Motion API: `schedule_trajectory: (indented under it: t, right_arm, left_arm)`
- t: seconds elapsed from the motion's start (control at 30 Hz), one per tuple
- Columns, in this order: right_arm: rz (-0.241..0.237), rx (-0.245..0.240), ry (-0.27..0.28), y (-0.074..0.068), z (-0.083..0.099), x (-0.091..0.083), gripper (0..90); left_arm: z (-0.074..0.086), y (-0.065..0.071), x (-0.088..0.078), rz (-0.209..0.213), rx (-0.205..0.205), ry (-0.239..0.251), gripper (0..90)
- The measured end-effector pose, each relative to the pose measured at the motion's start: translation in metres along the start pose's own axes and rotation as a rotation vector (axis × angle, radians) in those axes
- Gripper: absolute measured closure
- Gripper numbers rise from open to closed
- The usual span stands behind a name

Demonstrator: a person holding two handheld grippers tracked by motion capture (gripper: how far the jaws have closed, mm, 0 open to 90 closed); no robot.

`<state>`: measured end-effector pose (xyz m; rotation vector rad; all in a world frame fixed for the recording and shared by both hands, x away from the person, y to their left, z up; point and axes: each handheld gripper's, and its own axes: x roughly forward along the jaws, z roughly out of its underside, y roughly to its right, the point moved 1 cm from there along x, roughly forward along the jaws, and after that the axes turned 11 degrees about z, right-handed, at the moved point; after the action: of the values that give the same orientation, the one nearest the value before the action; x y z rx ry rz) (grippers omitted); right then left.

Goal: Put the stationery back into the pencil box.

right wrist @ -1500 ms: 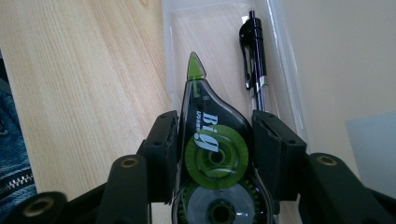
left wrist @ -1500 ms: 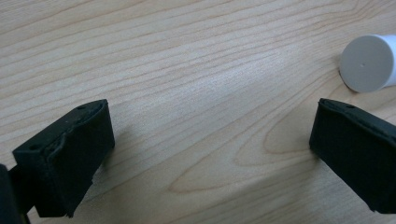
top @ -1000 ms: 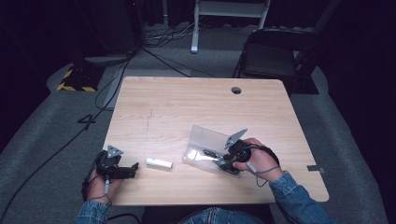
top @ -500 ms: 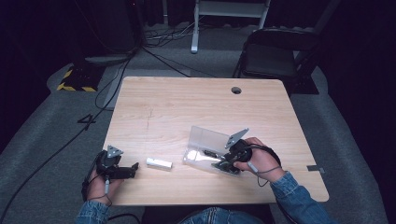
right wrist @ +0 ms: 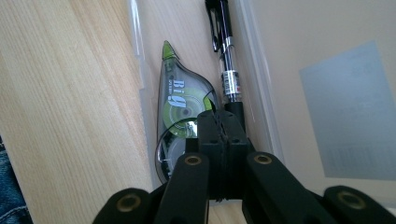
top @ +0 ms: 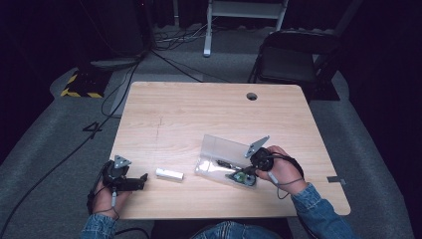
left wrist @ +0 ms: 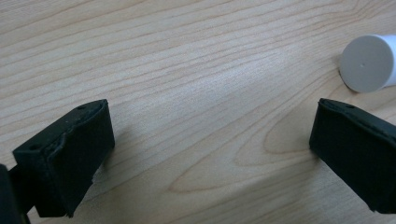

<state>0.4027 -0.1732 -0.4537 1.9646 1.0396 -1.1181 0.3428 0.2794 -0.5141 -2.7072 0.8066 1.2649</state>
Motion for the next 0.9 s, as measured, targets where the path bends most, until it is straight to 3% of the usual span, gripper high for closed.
schedule_trajectory:
  t: [0.9]
  right_arm:
    - [-0.008, 0.019, -0.029, 0.0015, 0.0013, 0.0017, 89.9]
  left_arm:
    - [0.0, 0.0, 0.0, 0.0, 0.0, 0.001, 0.2]
